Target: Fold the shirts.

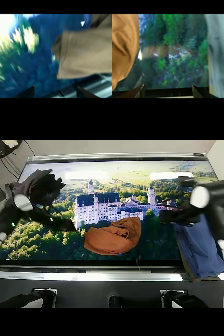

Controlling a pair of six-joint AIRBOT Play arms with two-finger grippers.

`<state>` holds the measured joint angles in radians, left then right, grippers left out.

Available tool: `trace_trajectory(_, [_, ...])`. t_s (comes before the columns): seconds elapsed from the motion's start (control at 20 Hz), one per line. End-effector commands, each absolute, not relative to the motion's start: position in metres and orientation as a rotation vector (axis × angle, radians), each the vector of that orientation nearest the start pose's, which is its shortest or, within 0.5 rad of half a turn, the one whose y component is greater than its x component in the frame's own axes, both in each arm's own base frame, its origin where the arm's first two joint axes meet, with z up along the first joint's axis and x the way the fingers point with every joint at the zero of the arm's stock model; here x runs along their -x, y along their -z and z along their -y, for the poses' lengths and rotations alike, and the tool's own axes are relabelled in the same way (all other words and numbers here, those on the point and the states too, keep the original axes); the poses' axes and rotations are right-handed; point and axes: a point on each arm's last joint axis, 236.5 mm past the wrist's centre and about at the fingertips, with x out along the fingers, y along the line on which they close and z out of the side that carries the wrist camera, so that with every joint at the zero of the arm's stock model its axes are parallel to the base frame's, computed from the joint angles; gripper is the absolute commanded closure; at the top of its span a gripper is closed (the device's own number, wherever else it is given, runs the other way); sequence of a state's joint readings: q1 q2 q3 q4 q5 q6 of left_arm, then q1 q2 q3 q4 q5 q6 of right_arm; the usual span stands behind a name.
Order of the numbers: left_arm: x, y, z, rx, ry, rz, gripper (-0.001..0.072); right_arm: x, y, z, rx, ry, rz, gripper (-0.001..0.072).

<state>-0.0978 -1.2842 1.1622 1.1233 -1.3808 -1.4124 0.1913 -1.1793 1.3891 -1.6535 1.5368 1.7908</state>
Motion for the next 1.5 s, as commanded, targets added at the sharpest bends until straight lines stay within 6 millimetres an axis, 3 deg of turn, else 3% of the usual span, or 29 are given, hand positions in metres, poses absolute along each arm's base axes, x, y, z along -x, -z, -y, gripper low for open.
trace_trajectory(0.0, [-0.286, 0.035, 0.158, 0.383, 0.541, -1.486, 0.0075, -0.356, -0.039, -0.055, 0.022, 0.040, -1.464, 0.0035])
trace_trajectory(0.15, [-0.279, 0.071, 0.171, 0.380, 0.508, -1.487, 0.0085, -0.355, -0.002, -0.058, 0.029, 0.045, -1.577, 0.0034])
trace_trajectory(0.3, [-0.277, 0.087, 0.189, 0.323, 0.538, -1.492, 0.0100, -0.360, 0.017, -0.061, 0.023, 0.042, -1.608, 0.0034])
trace_trajectory(0.4, [-0.279, 0.091, 0.201, 0.312, 0.551, -1.471, 0.0103, -0.374, 0.026, -0.072, -0.013, 0.012, -1.569, 0.0033])
trace_trajectory(0.45, [-0.281, 0.092, 0.204, 0.305, 0.552, -1.461, 0.0167, -0.380, 0.030, -0.077, -0.033, -0.001, -1.551, 0.0027])
trace_trajectory(0.5, [-0.283, 0.092, 0.205, 0.301, 0.552, -1.450, 0.0368, -0.386, 0.035, -0.082, -0.054, -0.012, -1.540, 0.0026])
trace_trajectory(0.6, [-0.288, 0.091, 0.204, 0.306, 0.543, -1.431, 0.0604, -0.393, 0.046, -0.096, -0.156, -0.041, -1.542, 0.0026])
trace_trajectory(0.65, [-0.289, 0.091, 0.204, 0.302, 0.545, -1.425, 0.0679, -0.396, 0.050, -0.101, -0.225, -0.055, -1.545, 0.0026])
trace_trajectory(0.9, [-0.294, 0.083, 0.206, 0.294, 0.557, -1.398, 0.0682, -0.414, 0.068, -0.105, -0.513, -0.044, -1.559, 0.0035])
trace_trajectory(1.1, [-0.296, 0.072, 0.206, 0.292, 0.566, -1.365, 0.0682, -0.416, 0.092, -0.130, -0.604, -0.074, -1.601, 0.0081])
trace_trajectory(1.15, [-0.297, 0.068, 0.207, 0.290, 0.569, -1.353, 0.0682, -0.419, 0.096, -0.132, -0.621, -0.076, -1.594, 0.0117])
trace_trajectory(1.2, [-0.298, 0.063, 0.207, 0.289, 0.573, -1.339, 0.0682, -0.423, 0.098, -0.134, -0.639, -0.076, -1.582, 0.0247])
trace_trajectory(1.3, [-0.300, 0.051, 0.207, 0.287, 0.582, -1.304, 0.0682, -0.432, 0.096, -0.134, -0.646, -0.074, -1.543, 0.0659])
trace_trajectory(1.35, [-0.302, 0.041, 0.207, 0.280, 0.587, -1.275, 0.0682, -0.433, 0.091, -0.134, -0.640, -0.088, -1.545, 0.0669])
trace_trajectory(1.45, [-0.317, 0.007, 0.200, 0.202, 0.594, -1.164, 0.0683, -0.448, 0.056, -0.136, -0.546, -0.197, -1.452, 0.0670])
